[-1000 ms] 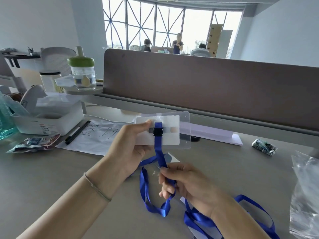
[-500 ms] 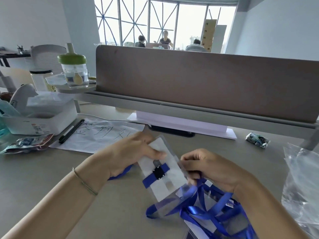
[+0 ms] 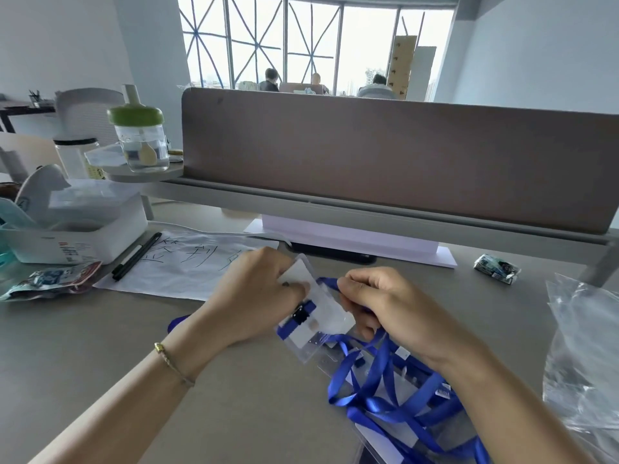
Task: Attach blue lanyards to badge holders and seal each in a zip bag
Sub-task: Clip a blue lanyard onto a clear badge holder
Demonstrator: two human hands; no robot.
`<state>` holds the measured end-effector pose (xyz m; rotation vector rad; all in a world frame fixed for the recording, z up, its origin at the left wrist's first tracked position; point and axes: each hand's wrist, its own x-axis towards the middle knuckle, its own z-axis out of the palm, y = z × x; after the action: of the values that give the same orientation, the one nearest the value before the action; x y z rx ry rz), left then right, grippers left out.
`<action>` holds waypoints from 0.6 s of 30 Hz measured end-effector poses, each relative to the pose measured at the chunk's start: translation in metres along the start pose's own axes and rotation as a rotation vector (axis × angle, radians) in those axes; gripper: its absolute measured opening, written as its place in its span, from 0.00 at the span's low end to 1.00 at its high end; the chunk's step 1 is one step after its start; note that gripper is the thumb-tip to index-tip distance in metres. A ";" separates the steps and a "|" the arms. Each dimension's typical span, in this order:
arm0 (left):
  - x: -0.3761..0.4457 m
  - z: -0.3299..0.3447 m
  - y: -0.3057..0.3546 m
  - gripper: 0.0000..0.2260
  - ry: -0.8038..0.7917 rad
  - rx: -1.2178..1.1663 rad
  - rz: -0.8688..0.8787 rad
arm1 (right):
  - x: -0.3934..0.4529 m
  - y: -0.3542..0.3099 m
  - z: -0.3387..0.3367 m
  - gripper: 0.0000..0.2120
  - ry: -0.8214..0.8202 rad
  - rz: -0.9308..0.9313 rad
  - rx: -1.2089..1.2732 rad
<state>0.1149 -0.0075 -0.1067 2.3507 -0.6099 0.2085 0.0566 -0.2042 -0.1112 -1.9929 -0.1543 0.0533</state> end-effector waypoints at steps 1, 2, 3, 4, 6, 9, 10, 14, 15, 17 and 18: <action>0.001 0.001 -0.002 0.11 0.048 -0.025 -0.008 | 0.000 -0.001 0.003 0.19 0.011 -0.002 0.005; 0.002 0.002 -0.004 0.12 0.094 -0.042 -0.016 | 0.000 -0.002 0.007 0.19 0.017 -0.002 0.008; 0.004 0.003 -0.006 0.13 0.133 -0.056 -0.022 | 0.000 -0.003 0.011 0.19 0.019 -0.001 0.014; 0.005 0.004 -0.007 0.14 0.172 -0.079 -0.025 | 0.000 -0.003 0.015 0.19 0.015 0.003 0.021; 0.005 0.006 -0.006 0.16 0.240 -0.147 -0.030 | 0.000 -0.003 0.024 0.19 0.004 0.015 0.060; 0.005 0.004 -0.002 0.19 0.320 -0.302 -0.075 | -0.001 -0.003 0.033 0.19 -0.020 0.031 0.134; 0.006 0.004 -0.003 0.19 0.339 -0.351 -0.103 | -0.001 -0.003 0.035 0.20 -0.038 0.035 0.138; 0.013 -0.002 -0.012 0.17 0.345 -0.695 -0.254 | -0.004 -0.002 0.040 0.20 -0.139 0.059 0.122; 0.013 -0.005 -0.011 0.17 0.333 -0.792 -0.280 | -0.004 -0.001 0.041 0.19 -0.163 0.061 0.104; 0.015 -0.008 -0.013 0.09 0.326 -0.921 -0.315 | -0.005 -0.001 0.043 0.19 -0.212 0.061 0.049; 0.015 -0.009 -0.011 0.08 0.310 -0.975 -0.328 | -0.006 -0.001 0.043 0.19 -0.236 0.068 0.032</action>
<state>0.1331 -0.0001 -0.1016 1.3969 -0.1011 0.0867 0.0464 -0.1659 -0.1286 -1.9557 -0.2356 0.3336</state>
